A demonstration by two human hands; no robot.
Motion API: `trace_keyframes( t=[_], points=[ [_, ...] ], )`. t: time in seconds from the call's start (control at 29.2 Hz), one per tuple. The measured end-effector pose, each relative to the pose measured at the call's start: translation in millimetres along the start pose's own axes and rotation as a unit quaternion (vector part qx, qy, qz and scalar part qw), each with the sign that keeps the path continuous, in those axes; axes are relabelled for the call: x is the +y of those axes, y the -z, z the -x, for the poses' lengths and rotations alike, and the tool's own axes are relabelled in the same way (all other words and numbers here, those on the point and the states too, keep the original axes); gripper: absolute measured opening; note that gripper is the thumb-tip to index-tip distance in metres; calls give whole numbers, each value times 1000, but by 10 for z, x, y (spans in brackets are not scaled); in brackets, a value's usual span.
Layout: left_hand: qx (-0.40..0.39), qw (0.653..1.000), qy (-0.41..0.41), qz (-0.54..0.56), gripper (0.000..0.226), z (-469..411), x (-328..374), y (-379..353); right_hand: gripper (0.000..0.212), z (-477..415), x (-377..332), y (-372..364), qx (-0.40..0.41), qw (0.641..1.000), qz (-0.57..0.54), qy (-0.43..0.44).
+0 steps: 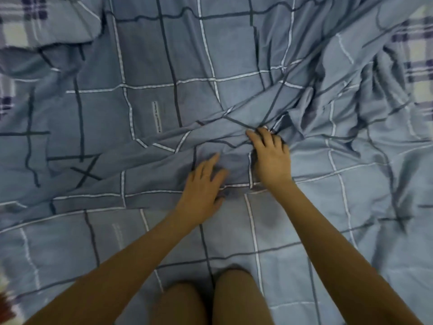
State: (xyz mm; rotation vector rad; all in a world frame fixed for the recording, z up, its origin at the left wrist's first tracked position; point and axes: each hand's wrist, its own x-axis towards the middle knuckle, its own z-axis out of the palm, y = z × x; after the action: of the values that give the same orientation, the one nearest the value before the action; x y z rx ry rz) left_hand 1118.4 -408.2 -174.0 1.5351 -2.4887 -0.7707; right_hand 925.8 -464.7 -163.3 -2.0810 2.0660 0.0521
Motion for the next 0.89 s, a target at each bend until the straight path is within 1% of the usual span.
trace_keyframes(
  t=[0.03, 0.07, 0.1, 0.14, 0.21, 0.24, 0.31, 0.34, 0.38, 0.41, 0.45, 0.48, 0.51, 0.55, 0.58, 0.62, 0.65, 0.72, 0.75, 0.79, 0.82, 0.89],
  points=[
    [6, 998, 56, 39, 76, 17, 22, -10, 51, 2, 43, 40, -8, 1000, 11, -11],
    [11, 990, 103, 93, 86, 21, 45, 3, 48, 7, 64, 118, -27, 999, 16, -30],
    [16, 981, 138, 136, 91, 12, 65, 31, 44, 19, 68, 190, -59, 996, 17, -60],
    [32, 975, 163, 145, 91, 2, 79, 91, 38, 34, 55, 252, -106, 990, 22, -94],
    [71, 975, 203, 55, 87, -40, 75, 220, 27, 59, 34, 398, -208, 963, 73, -156],
    [72, 972, 224, 16, 85, -78, 31, 271, 27, 61, 18, 488, -272, 940, 104, -181],
    [52, 963, 265, -14, 74, -163, -93, 357, 31, 40, 9, 648, -391, 887, 148, -194],
    [64, 964, 258, -17, 58, -192, -145, 400, 34, 8, -2, 704, -428, 870, 151, -192],
    [90, 970, 227, -23, 38, -212, -181, 417, 37, -21, -20, 744, -443, 864, 151, -183],
    [117, 977, 175, -29, 20, -228, -181, 422, 42, -53, -53, 775, -432, 873, 157, -163],
    [132, 985, 107, -29, 9, -225, -158, 401, 51, -83, -84, 770, -388, 897, 169, -124],
    [125, 991, 40, -18, 3, -203, -116, 391, 62, -119, -125, 753, -323, 929, 167, -66],
    [103, 995, -8, 7, 8, -157, -59, 374, 73, -163, -173, 724, -254, 956, 149, -2],
    [72, 996, -31, 37, 9, -91, 1, 375, 82, -210, -216, 695, -209, 969, 126, 50],
    [38, 996, -40, 70, 5, -17, 50, 362, 84, -255, -240, 670, -197, 970, 115, 86],
    [19, 994, -43, 98, 7, 54, 100, 350, 80, -287, -241, 649, -209, 966, 111, 103],
    [10, 991, -50, 120, 9, 135, 137, 329, 70, -305, -223, 616, -239, 959, 113, 106],
    [-3, 980, -24, 200, 5, 241, 249, 387, 51, -289, -169, 618, -319, 937, 115, 81],
    [-4, 970, 11, 243, 5, 259, 302, 446, 44, -271, -147, 645, -340, 932, 107, 65],
    [-4, 962, 47, 269, 4, 255, 324, 484, 37, -253, -128, 675, -344, 931, 105, 55],
    [0, 955, 87, 285, 8, 234, 314, 518, 32, -240, -117, 714, -347, 929, 115, 52],
    [39, 941, 166, 291, 21, 175, 175, 556, 34, -225, -95, 777, -374, 917, 134, 29]
  ],
)
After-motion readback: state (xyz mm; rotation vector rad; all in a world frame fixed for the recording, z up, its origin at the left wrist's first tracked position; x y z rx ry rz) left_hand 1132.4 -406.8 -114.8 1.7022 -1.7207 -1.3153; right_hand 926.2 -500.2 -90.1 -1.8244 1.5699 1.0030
